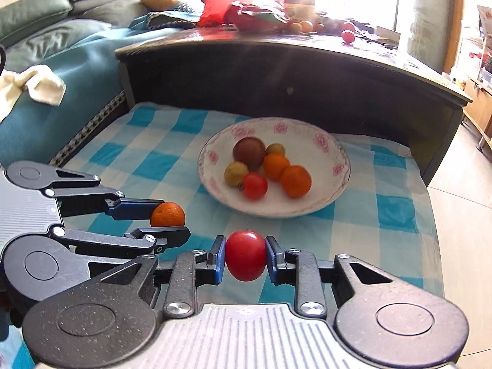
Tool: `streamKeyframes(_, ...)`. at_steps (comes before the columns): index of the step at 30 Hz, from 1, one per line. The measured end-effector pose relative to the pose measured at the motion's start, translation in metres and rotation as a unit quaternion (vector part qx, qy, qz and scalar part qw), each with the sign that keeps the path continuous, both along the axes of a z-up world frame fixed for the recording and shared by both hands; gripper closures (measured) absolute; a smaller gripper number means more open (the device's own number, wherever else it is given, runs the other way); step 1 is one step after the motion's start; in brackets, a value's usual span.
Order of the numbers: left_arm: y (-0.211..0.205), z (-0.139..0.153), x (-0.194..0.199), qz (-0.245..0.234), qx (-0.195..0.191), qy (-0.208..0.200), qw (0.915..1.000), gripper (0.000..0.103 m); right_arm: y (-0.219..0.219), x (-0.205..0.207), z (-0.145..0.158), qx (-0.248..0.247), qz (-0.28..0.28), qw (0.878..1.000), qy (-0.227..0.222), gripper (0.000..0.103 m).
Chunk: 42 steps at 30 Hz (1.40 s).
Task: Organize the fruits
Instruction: 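Carry the orange and the red tomato over the white bowl with both tools, then lower both fruits into the white bowl and open both tools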
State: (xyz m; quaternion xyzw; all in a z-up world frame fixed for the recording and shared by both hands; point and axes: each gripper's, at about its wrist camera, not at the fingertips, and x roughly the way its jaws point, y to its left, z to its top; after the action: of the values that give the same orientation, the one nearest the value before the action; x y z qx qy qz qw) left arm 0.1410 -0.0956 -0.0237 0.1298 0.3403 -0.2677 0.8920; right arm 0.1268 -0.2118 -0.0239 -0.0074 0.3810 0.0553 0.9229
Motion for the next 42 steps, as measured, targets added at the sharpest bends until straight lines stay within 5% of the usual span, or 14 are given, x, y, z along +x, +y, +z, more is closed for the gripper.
streamKeyframes(20, -0.033, -0.006, 0.084, 0.025, -0.003, -0.026, 0.9993, 0.066, -0.03, 0.08, -0.004, -0.013, -0.031, 0.998, -0.053, 0.082)
streamKeyframes(42, -0.039, -0.006, 0.1, 0.029, -0.009, -0.041, 0.9987, 0.06, -0.049, 0.099, -0.011, 0.02, -0.06, 0.996, -0.063, 0.069)
